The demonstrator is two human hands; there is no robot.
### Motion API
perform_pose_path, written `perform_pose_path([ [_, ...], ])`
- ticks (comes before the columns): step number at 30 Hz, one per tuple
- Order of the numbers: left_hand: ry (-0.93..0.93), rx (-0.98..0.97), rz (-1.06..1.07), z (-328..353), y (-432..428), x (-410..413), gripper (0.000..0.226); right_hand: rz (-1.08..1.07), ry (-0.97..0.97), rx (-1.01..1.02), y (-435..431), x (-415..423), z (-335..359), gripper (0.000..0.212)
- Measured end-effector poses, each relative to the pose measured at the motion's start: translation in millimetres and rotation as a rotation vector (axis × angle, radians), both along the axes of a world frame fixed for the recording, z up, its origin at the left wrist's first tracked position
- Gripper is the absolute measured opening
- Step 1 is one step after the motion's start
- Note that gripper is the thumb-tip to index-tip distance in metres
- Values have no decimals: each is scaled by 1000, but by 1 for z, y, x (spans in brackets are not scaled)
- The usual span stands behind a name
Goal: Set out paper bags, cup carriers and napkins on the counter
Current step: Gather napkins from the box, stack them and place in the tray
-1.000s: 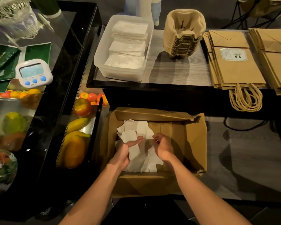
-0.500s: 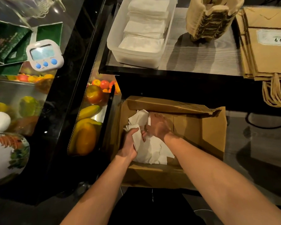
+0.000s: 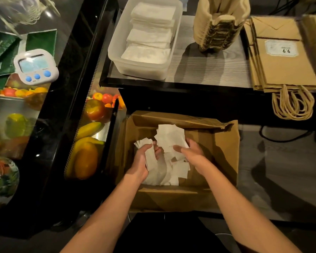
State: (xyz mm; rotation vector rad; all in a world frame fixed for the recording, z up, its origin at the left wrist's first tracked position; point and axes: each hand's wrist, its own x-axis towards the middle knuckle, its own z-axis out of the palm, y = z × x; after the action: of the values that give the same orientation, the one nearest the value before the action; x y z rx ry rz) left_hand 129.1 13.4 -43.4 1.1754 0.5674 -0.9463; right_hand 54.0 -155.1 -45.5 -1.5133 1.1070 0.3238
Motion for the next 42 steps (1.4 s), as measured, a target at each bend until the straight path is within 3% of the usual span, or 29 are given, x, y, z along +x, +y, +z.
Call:
perform_pose_path([
  [3,23,105,-73,0,-13,-2,30,219,222,-139,-14,-26,0,72],
  [5,83,176,-132,-1,-23,-5,25,423,357,-346,-19,-39,-3,48],
  [7,125,207,-214,0,-30,-9,25,461,387,-462,-21,-45,-6,32],
  [10,110,254,-331,-4,-36,-16,27,446,340,-523,-19,-44,-8,37],
  [14,38,269,-365,1,-38,-23,20,473,294,-438,-8,-38,-18,54],
  [20,67,299,-376,-4,-32,-22,8,336,253,-357,-11,-32,-28,31],
  [24,70,329,-324,-5,-28,-19,21,429,162,-412,-18,-33,-22,25],
  [29,108,332,-273,-9,-25,-17,23,584,68,-561,-27,-14,-25,52],
  [33,118,317,-250,-8,-25,-16,15,549,209,-545,-30,-2,-37,72],
  [36,118,316,-220,-6,-24,-15,19,510,192,-490,-29,-9,-39,57],
  [38,120,308,-186,-5,-24,-14,22,576,131,-561,-31,-15,-35,49],
  [42,102,306,-176,-4,-23,-15,22,708,158,-554,-35,-22,-14,54],
])
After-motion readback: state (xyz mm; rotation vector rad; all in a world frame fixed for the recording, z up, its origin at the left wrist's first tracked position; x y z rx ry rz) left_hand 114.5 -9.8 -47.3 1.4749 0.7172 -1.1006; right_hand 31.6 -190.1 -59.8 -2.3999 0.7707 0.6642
